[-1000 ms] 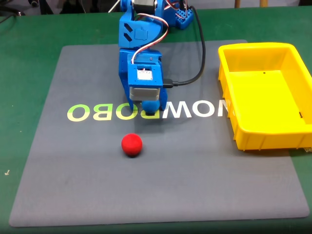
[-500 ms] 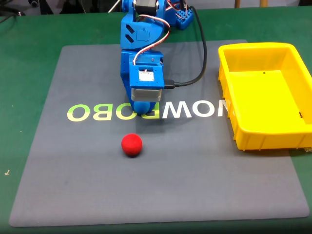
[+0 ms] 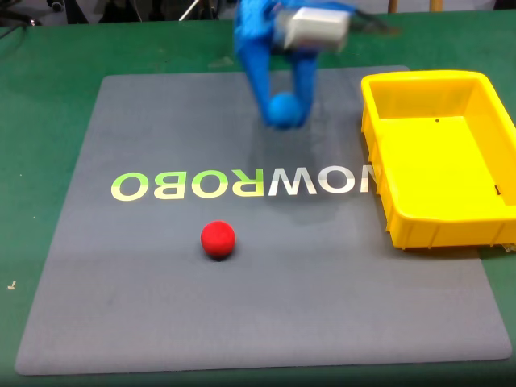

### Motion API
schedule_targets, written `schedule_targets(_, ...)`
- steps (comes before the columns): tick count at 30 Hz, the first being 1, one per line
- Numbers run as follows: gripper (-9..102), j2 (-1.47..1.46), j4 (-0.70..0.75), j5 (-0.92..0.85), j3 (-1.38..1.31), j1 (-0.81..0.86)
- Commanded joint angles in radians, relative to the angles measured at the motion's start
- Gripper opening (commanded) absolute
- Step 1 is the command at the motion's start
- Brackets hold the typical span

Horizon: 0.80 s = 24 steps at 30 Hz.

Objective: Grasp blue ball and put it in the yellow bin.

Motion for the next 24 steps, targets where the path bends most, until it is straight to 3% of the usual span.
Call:
schedule_targets(1,0,0.123,0.012,0.025,-0.052,-0.104)
schedule_targets(13,0,0.155,0.107,0.094,-0.046,-0.419)
schedule_targets(24,0,0.117,0.109,0.156,-0.046,-0.469)
